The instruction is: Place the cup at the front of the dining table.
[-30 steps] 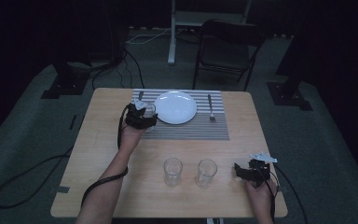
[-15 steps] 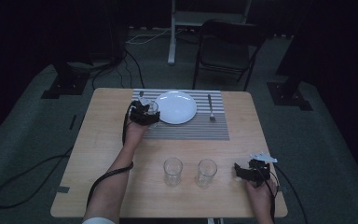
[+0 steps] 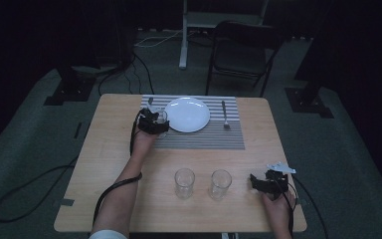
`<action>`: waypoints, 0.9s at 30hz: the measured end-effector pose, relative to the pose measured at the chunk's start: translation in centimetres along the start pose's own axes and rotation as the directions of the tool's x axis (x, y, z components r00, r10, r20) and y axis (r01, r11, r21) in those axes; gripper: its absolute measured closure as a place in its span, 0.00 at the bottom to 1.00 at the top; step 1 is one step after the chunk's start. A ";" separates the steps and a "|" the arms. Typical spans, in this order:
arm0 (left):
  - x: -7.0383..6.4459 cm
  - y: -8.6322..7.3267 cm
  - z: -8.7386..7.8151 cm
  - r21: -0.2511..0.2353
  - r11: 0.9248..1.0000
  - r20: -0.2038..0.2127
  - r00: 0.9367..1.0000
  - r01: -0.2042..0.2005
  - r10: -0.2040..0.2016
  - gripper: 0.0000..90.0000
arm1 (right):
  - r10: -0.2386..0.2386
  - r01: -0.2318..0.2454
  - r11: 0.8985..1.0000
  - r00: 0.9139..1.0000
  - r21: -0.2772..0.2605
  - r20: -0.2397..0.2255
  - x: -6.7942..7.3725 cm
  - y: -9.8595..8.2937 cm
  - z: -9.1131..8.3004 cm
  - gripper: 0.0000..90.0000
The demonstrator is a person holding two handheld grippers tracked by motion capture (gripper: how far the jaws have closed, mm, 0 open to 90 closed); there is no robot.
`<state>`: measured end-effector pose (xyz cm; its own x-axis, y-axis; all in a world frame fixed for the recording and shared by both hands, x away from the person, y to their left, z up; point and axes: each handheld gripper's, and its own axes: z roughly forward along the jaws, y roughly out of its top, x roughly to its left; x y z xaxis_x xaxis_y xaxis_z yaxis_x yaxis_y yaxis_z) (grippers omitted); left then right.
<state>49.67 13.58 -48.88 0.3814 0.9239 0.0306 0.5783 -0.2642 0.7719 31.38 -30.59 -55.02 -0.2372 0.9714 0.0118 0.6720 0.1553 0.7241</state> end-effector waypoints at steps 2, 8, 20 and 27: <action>0.1 -0.2 -0.1 -0.006 1.000 -0.003 1.000 0.012 -0.012 0.33 | 0.001 -0.001 1.000 1.000 0.000 0.000 0.0 0.0 0.0 0.15; -0.5 0.0 -0.4 0.018 1.000 -0.022 1.000 -0.009 0.009 0.33 | 0.001 -0.001 1.000 1.000 -0.001 0.001 0.0 0.0 0.0 0.15; 0.5 -1.3 -1.4 0.023 0.998 0.061 0.996 0.058 -0.060 0.19 | 0.001 -0.001 1.000 1.000 -0.001 0.002 0.0 0.0 0.0 0.15; 0.4 -1.9 -2.4 0.017 0.999 0.071 0.997 0.033 -0.035 0.10 | 0.002 -0.002 1.000 1.000 -0.001 0.003 0.0 0.0 0.0 0.15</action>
<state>47.01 15.12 -48.77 0.4113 0.9105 -0.0413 0.6030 -0.2379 0.7614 31.32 -30.57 -55.03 -0.2336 0.9723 0.0111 0.6719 0.1532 0.7246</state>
